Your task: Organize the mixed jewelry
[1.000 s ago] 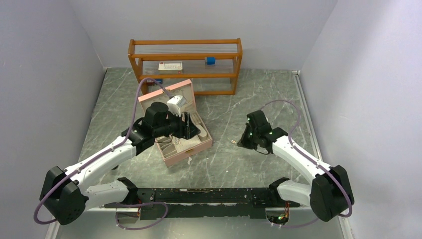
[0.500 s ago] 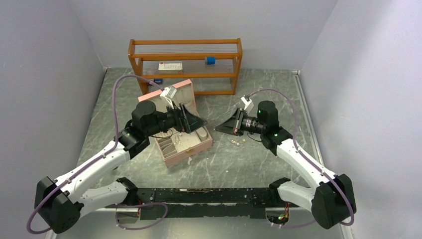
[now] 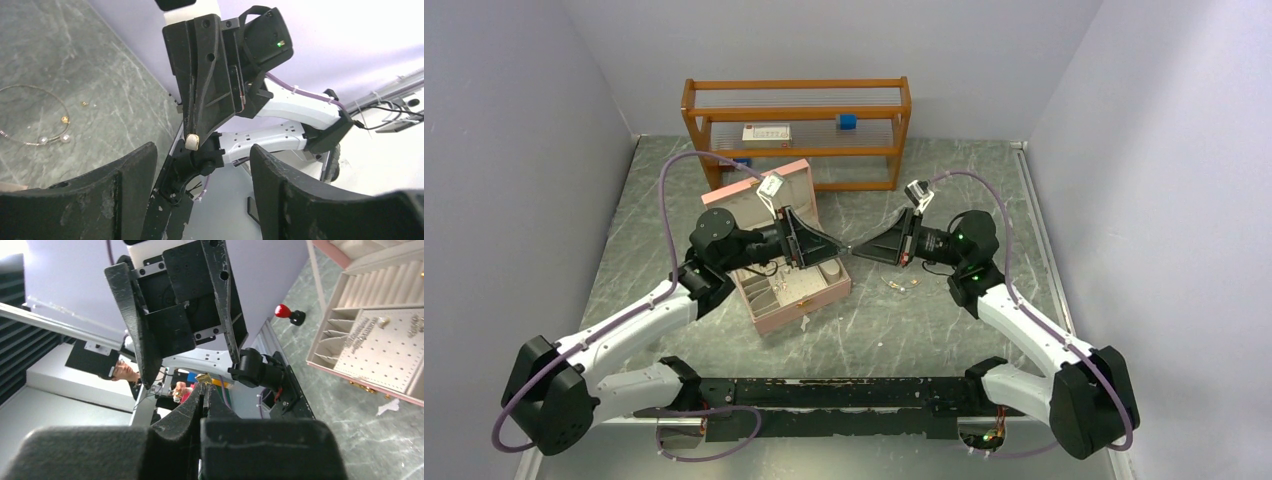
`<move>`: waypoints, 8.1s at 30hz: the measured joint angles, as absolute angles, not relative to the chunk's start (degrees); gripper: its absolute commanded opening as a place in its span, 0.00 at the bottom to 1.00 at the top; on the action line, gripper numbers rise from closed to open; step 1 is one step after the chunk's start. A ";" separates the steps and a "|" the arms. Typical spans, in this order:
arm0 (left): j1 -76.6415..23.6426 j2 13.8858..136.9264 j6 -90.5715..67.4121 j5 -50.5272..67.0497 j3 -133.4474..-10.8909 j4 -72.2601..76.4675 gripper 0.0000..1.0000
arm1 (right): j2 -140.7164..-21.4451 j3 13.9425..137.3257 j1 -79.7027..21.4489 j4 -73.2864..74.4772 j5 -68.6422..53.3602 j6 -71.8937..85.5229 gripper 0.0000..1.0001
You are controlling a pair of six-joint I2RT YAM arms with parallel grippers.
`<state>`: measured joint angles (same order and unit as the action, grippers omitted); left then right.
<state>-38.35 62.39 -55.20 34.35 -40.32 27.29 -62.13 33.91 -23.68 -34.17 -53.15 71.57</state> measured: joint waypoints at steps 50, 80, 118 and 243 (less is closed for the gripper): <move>-39.22 68.99 -62.67 39.94 -38.70 42.06 0.18 | -64.66 31.22 -23.68 -49.87 -55.13 81.87 0.00; -39.38 68.51 -22.44 21.04 -65.10 -21.98 0.15 | -58.46 19.35 -26.48 -23.03 -33.76 63.90 0.63; -40.38 98.32 -7.42 -2.87 -81.73 -53.67 0.15 | -79.61 15.62 -49.58 -31.92 -0.62 61.65 0.56; -40.40 100.07 -8.40 -5.39 -80.07 -50.59 0.12 | -81.28 14.83 -49.56 -35.68 -0.62 62.13 0.55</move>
<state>-40.40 100.07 -8.40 -5.39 -80.07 -50.59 -81.28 14.83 -49.56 -35.68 -0.62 62.13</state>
